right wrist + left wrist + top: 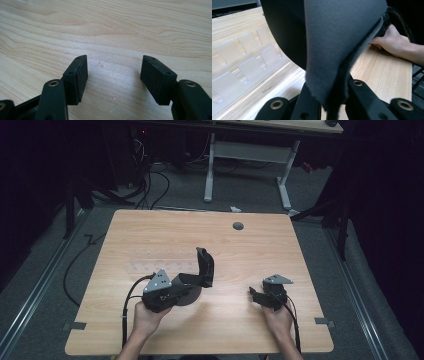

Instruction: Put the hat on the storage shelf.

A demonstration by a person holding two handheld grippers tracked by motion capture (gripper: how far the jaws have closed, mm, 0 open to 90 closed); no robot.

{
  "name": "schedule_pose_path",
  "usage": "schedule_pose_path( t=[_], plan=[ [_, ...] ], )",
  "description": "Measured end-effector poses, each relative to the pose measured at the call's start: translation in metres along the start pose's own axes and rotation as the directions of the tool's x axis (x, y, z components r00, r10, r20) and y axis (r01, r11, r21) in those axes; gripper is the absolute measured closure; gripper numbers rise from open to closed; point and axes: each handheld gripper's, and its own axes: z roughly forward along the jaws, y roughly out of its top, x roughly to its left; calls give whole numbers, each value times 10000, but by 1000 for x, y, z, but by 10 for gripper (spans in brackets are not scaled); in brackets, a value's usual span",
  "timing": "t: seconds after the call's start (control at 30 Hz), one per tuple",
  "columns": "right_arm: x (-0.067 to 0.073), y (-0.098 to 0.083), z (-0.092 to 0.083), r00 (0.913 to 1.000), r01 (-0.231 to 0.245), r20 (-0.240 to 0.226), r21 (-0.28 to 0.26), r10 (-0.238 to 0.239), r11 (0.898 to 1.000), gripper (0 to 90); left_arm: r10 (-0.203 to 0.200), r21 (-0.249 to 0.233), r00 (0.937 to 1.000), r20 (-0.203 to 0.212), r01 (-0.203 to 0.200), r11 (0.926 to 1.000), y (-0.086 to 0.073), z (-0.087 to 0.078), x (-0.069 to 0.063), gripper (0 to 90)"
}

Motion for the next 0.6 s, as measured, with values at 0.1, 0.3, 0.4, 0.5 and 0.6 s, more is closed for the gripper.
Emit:
schedule_pose_path(
  t=[0.1,0.3,0.4,0.5,0.6],
  plan=[
    [0,0,0,10000,14,-3,5,-14,10000,388,-123,-133,9999,-13,123,9998,3,-1,2,857],
    [0,0,0,10000,57,-26,18,-57,10000,373,-215,-452,9997,-93,211,9988,9,-6,4,857],
    [0,0,0,10000,66,-35,23,-66,10000,367,-197,-527,9997,-167,188,9984,11,-7,6,857],
    [0,0,0,10000,69,-35,25,-69,10000,366,-239,-637,9994,-258,222,9977,13,-8,7,857],
    [0,0,0,9999,101,-53,17,-101,9999,363,-344,-809,9989,-304,318,9962,17,-11,10,856]
  ],
)
